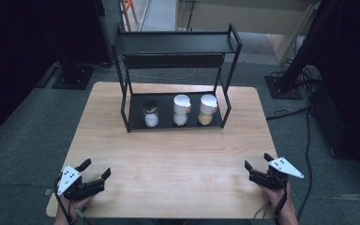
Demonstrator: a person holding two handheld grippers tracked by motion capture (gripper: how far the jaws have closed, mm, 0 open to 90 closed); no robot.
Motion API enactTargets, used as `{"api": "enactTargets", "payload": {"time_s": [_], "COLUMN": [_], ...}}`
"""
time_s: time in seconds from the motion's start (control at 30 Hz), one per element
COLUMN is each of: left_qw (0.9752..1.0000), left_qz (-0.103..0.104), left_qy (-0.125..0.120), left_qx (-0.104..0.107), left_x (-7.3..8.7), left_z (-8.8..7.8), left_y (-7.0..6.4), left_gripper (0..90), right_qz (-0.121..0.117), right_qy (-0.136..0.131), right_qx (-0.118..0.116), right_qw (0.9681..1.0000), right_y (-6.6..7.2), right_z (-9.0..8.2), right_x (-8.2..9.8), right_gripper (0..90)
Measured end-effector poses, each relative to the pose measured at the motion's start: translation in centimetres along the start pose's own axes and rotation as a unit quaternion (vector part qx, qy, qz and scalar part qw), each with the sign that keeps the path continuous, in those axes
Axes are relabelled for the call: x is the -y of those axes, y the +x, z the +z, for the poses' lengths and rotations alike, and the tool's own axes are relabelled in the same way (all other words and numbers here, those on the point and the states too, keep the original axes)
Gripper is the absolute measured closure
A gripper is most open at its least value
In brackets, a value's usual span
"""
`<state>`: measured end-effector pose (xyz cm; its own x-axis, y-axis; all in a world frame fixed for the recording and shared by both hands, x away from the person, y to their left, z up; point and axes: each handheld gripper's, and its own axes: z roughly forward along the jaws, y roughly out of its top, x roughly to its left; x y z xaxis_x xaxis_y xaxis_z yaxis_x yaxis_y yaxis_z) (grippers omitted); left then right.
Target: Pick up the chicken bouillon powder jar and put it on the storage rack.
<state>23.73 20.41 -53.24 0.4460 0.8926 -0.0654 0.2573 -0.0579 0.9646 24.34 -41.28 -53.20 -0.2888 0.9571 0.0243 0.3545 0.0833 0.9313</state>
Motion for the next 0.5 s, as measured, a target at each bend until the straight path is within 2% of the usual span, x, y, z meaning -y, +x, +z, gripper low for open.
{"api": "enactTargets", "payload": {"time_s": [0.2, 0.5], "left_qw": [1.0, 1.0], "left_qz": [0.0, 0.001], "left_qy": [0.0, 0.0], "left_qx": [0.0, 0.0], "left_x": [0.0, 0.0], "left_z": [0.0, 0.0], "left_y": [0.0, 0.0], "left_gripper": [12.2, 12.2], "right_qz": [-0.005, 0.001], "right_qy": [0.003, 0.002], "right_qx": [-0.001, 0.003], "right_qw": [1.0, 1.0], "right_y": [0.0, -0.4], "right_z": [-0.6, -1.4], "right_x": [0.4, 0.8], "right_gripper": [12.9, 12.8]}}
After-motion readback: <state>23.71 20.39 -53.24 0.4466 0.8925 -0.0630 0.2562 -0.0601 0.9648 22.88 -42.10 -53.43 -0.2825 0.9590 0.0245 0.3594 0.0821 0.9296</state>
